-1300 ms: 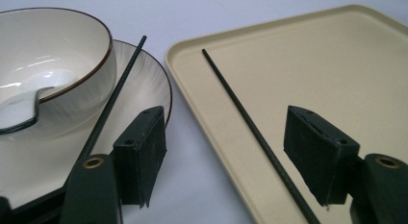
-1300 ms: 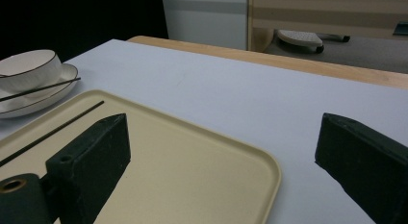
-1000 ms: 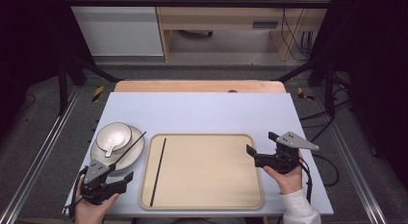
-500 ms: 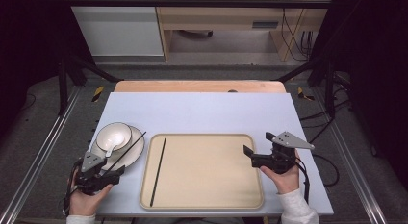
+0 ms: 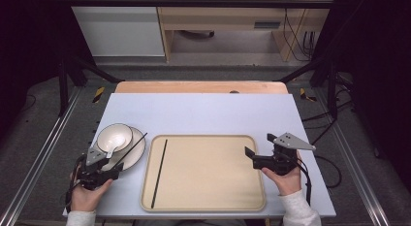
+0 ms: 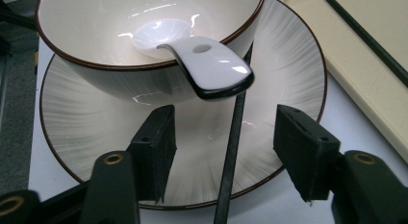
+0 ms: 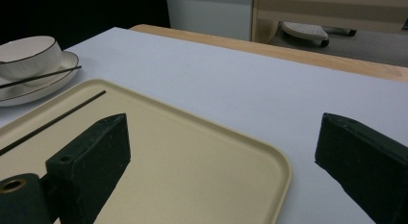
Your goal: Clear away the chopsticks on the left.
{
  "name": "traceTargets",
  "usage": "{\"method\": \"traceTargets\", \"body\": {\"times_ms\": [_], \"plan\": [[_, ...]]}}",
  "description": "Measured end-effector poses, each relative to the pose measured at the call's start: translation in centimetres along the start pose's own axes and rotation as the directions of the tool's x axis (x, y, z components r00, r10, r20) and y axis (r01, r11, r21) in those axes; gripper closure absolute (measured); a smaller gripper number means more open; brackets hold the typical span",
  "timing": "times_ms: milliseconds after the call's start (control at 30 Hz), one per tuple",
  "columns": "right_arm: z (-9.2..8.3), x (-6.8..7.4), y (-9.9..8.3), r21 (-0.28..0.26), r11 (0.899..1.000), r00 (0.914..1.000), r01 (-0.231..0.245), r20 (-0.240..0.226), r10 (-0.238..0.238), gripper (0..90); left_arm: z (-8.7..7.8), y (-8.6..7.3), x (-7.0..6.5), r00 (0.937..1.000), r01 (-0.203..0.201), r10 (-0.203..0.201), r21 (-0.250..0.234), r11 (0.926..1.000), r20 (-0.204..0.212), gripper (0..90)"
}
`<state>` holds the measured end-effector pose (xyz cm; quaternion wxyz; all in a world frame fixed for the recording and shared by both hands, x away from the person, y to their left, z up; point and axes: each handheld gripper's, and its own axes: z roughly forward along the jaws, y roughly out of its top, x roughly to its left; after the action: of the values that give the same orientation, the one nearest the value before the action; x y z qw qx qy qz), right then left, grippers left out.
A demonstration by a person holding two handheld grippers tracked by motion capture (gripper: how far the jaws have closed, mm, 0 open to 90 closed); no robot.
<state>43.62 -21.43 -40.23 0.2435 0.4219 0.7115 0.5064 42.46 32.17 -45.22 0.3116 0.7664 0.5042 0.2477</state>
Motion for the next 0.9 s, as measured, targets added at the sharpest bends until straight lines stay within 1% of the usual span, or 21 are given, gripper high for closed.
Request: {"method": "traceTargets", "body": {"times_ms": [33, 133, 167, 200, 233, 267, 300, 400, 433, 567, 600, 767, 833, 900], "plan": [[0.0, 0.0, 0.0, 0.001, 1.000, 1.0000, 0.002, 0.001, -0.002, 5.3, 0.1, 0.0, 0.1, 1.0000, -0.008, 0.008, 0.009, 0.9999, 0.001, 48.0], [0.0, -0.1, 0.0, 0.003, 1.000, 1.0000, 0.004, 0.000, -0.004, 5.3, 0.3, -0.1, 0.2, 1.0000, -0.004, 0.004, 0.015, 0.9999, 0.008, 56.3], [0.1, -0.1, -0.1, 0.003, 1.000, 1.0000, 0.001, 0.000, -0.001, 5.3, 0.3, -0.1, 0.2, 0.9999, -0.006, 0.006, 0.018, 0.9998, 0.011, 56.3], [0.1, 0.0, -0.1, 0.006, 1.000, 1.0000, 0.000, 0.000, 0.000, 5.3, 0.4, -0.1, 0.1, 0.9999, -0.006, 0.006, 0.018, 0.9998, 0.011, 61.8], [0.1, 0.0, -0.1, 0.006, 1.000, 1.0000, 0.000, 0.000, 0.000, 5.3, 0.4, -0.1, 0.1, 0.9999, -0.008, 0.008, 0.017, 0.9998, 0.014, 61.8], [0.1, 0.0, -0.1, 0.006, 1.000, 1.0000, -0.001, -0.002, 0.001, 5.3, 0.4, -0.1, 0.1, 0.9998, -0.010, 0.009, 0.020, 0.9998, 0.015, 63.7], [0.1, -0.1, -0.1, 0.005, 1.000, 1.0000, 0.003, -0.002, -0.003, 5.3, 0.5, -0.1, -0.1, 0.9997, -0.014, 0.014, 0.020, 0.9997, 0.019, 68.2], [0.2, -0.1, -0.1, 0.010, 1.000, 1.0000, 0.001, -0.002, -0.001, 5.4, 0.5, -0.1, -0.2, 0.9996, -0.019, 0.019, 0.024, 0.9995, 0.020, 72.9], [0.2, -0.1, -0.2, 0.011, 1.000, 1.0000, 0.001, -0.002, -0.001, 5.3, 0.4, -0.1, -0.3, 0.9994, -0.027, 0.027, 0.027, 0.9993, 0.022, 75.4], [0.3, -0.1, -0.2, 0.013, 1.000, 1.0000, 0.003, -0.004, -0.003, 5.3, 0.3, -0.1, -0.3, 0.9994, -0.028, 0.027, 0.021, 0.9994, 0.020, 80.2], [0.3, -0.1, -0.2, 0.013, 1.000, 1.0000, 0.003, -0.004, -0.003, 5.3, 0.3, -0.1, -0.3, 0.9995, -0.023, 0.022, 0.018, 0.9996, 0.023, 80.2], [0.2, -0.1, -0.2, 0.009, 1.000, 1.0000, 0.001, -0.002, -0.001, 5.4, 0.2, 0.0, -0.6, 0.9990, -0.025, 0.025, 0.016, 0.9996, 0.038, 83.2], [0.2, -0.1, -0.2, 0.010, 1.000, 1.0000, 0.000, -0.002, 0.000, 5.4, 0.2, 0.0, -0.7, 0.9983, -0.035, 0.034, 0.017, 0.9993, 0.047, 85.1], [0.2, -0.1, -0.2, 0.011, 1.000, 1.0000, 0.001, -0.002, -0.001, 5.4, 0.1, 0.1, -0.9, 0.9985, -0.033, 0.033, 0.010, 0.9994, 0.043, 85.2]]}}
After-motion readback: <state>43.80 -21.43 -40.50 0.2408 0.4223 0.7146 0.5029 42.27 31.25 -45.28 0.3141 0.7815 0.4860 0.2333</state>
